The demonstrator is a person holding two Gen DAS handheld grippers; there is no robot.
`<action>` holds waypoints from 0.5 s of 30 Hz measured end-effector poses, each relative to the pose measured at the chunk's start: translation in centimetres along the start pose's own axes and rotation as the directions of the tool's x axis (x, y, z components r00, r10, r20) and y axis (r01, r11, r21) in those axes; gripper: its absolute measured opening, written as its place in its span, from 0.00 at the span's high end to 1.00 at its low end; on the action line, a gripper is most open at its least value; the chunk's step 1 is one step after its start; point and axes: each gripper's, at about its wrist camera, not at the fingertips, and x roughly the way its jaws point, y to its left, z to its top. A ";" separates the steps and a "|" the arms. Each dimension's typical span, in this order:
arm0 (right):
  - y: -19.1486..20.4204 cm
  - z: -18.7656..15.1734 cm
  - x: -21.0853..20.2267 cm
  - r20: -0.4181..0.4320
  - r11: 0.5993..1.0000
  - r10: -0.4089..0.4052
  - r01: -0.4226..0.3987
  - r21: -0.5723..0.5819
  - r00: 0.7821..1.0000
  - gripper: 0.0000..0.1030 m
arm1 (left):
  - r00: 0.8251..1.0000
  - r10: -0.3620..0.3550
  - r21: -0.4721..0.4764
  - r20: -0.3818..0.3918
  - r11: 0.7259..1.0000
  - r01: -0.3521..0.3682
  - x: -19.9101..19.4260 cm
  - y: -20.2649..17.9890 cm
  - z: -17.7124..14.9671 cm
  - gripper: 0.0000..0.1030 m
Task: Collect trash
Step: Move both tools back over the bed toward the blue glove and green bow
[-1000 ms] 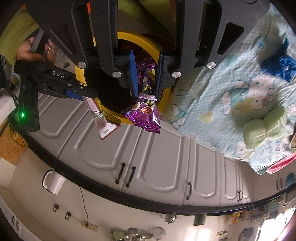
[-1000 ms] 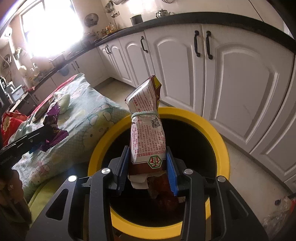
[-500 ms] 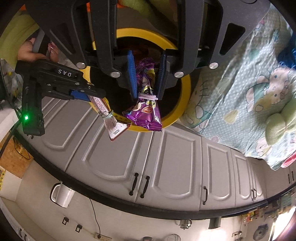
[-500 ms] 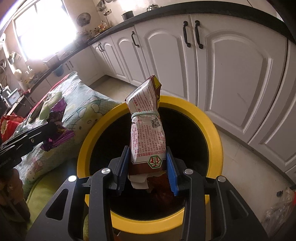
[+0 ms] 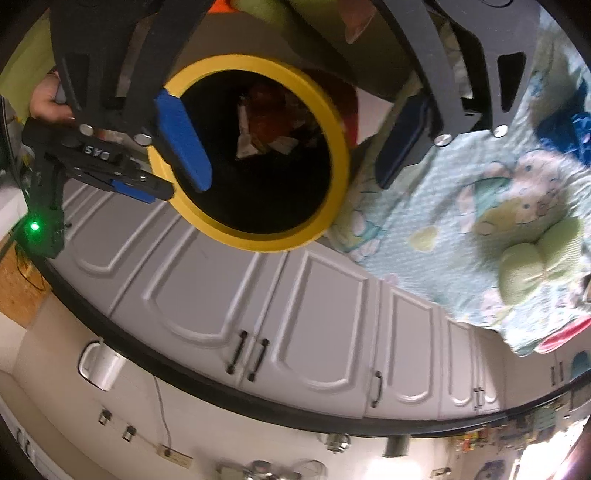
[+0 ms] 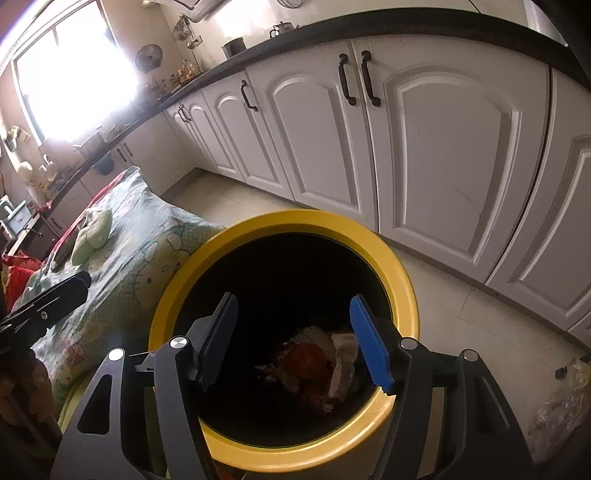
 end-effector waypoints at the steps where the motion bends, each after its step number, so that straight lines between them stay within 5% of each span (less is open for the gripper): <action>1: 0.3 0.1 -0.1 0.005 1.000 0.003 -0.003 -0.005 1.000 0.39 | 1.000 0.015 -0.003 0.005 1.000 -0.015 -0.2 0.2 0.0 0.13; 15: 8.7 3.0 -1.6 0.059 0.976 0.128 -0.115 -0.185 0.990 0.31 | 0.971 0.212 -0.101 0.111 0.974 -0.202 -5.6 5.9 0.2 0.11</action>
